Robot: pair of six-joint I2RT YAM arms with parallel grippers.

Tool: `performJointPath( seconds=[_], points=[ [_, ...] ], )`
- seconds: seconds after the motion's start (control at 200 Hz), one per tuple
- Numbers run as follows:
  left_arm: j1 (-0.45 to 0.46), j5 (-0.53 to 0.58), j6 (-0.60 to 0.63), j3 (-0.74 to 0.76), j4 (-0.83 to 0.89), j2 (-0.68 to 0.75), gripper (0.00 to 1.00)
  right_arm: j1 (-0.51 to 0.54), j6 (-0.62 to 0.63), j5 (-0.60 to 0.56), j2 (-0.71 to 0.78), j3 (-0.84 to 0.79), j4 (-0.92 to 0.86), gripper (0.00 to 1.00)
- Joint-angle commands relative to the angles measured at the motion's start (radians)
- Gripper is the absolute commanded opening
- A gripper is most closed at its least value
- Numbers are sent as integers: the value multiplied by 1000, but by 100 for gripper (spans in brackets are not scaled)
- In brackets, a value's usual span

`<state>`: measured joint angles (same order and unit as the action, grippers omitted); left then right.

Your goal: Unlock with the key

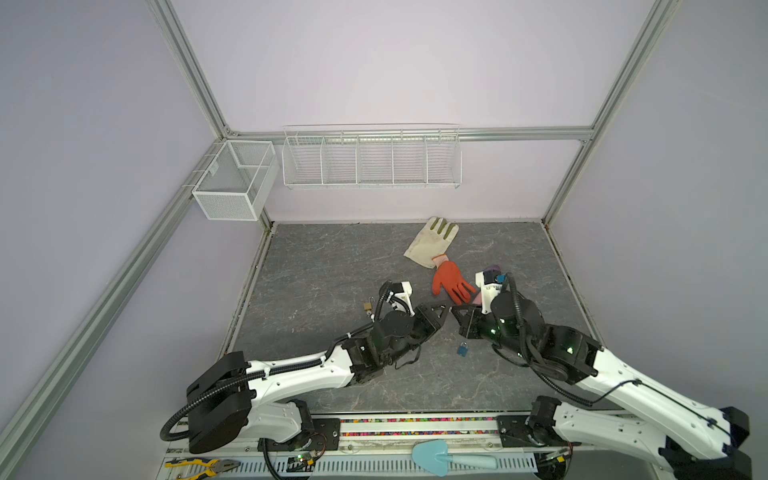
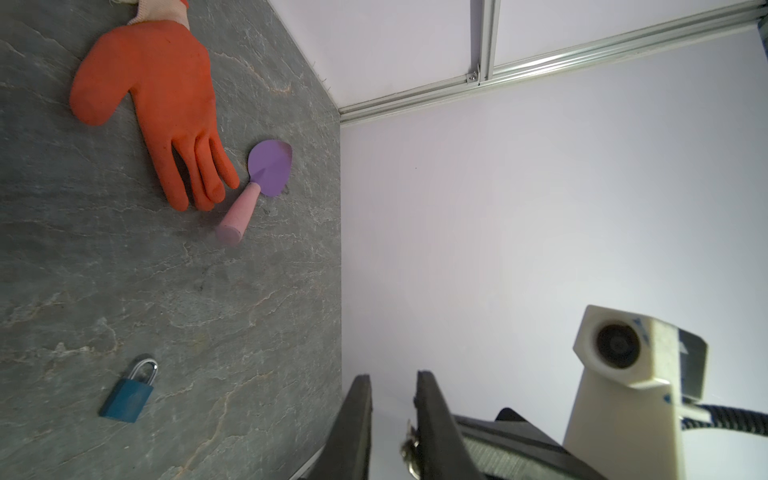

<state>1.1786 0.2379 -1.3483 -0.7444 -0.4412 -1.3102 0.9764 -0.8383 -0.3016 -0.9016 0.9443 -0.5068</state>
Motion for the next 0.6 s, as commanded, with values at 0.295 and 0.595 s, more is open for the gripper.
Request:
performJointPath(
  seconds=[0.295, 0.595],
  points=[
    [3, 42, 8, -16, -6, 4, 0, 16, 23, -44, -16, 15, 5, 7],
    [2, 70, 104, 2, -23, 36, 0, 15, 41, -32, 4, 28, -8, 20]
  ],
)
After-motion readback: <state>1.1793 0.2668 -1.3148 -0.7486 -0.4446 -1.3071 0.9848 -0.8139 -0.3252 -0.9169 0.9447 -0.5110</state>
